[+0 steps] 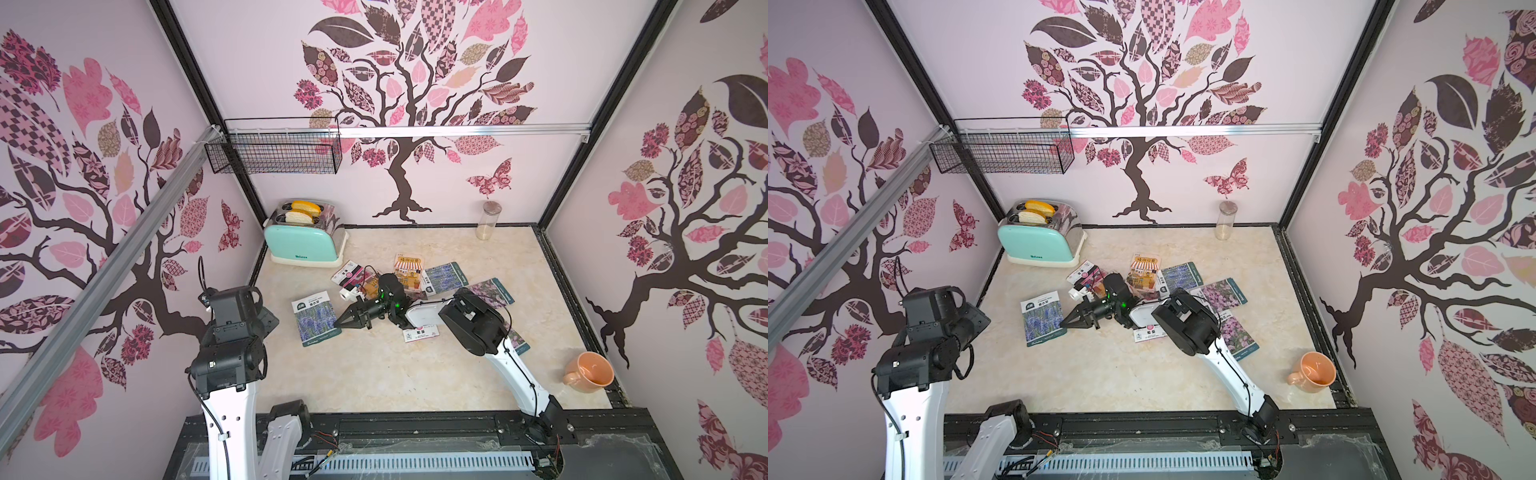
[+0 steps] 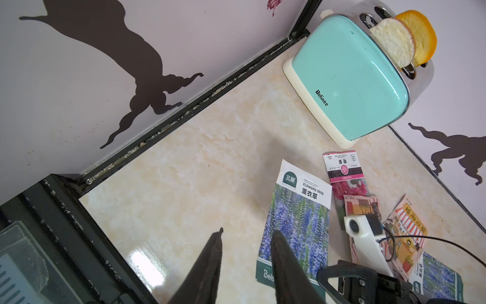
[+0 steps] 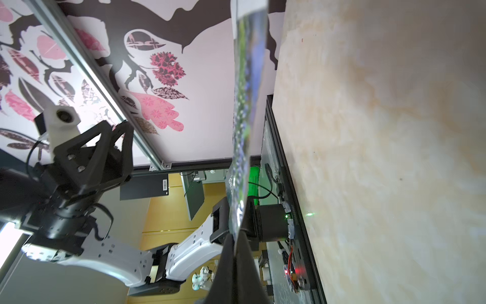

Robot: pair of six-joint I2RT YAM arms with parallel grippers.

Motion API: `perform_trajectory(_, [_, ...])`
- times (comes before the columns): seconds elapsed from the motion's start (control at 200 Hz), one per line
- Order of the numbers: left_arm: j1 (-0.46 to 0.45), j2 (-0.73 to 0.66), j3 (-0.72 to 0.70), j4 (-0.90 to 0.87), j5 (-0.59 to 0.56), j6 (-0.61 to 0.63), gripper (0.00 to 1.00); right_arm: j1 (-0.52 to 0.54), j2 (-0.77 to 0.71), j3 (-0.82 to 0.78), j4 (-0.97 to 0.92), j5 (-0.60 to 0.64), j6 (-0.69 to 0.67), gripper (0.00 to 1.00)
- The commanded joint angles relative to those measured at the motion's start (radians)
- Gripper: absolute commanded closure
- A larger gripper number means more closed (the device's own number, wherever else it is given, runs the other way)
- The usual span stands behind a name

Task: Arrange the seed packets in a row
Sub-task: Move the seed packet to the center of the board, then place the seed packet at the center of the board.

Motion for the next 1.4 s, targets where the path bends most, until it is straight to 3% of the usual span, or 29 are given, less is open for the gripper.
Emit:
perform_trajectory(0.0, [0.006,0.015,0.049,-0.053,-0.032,0.027,0.65,0.024,-0.026,0.05,-0.207,0.178,-0.149,1.0])
perform_trajectory(0.105, [0.01,0.029,0.072,-0.075,-0.027,0.044,0.65,0.05,-0.019,0.072,-0.269,0.333,-0.157,1.0])
perform_trajectory(0.275, [0.013,0.043,0.074,-0.075,0.028,0.065,0.63,0.087,0.081,0.159,-0.286,0.469,-0.096,1.0])
perform_trajectory(0.425, [0.023,0.038,0.047,-0.055,0.071,0.084,0.59,0.136,0.217,0.388,-0.411,0.446,-0.103,1.0])
perform_trajectory(0.855, [0.059,0.105,-0.022,-0.004,0.219,0.158,0.54,0.205,0.409,0.664,-0.556,0.542,-0.103,1.0])
perform_trajectory(1.085, [0.061,0.119,0.002,-0.012,0.262,0.183,0.52,0.239,0.424,0.684,-0.578,0.688,-0.061,1.0])
perform_trajectory(1.395, [0.046,0.115,0.007,-0.012,0.297,0.181,0.5,0.254,0.479,0.775,-0.649,0.69,-0.055,0.99])
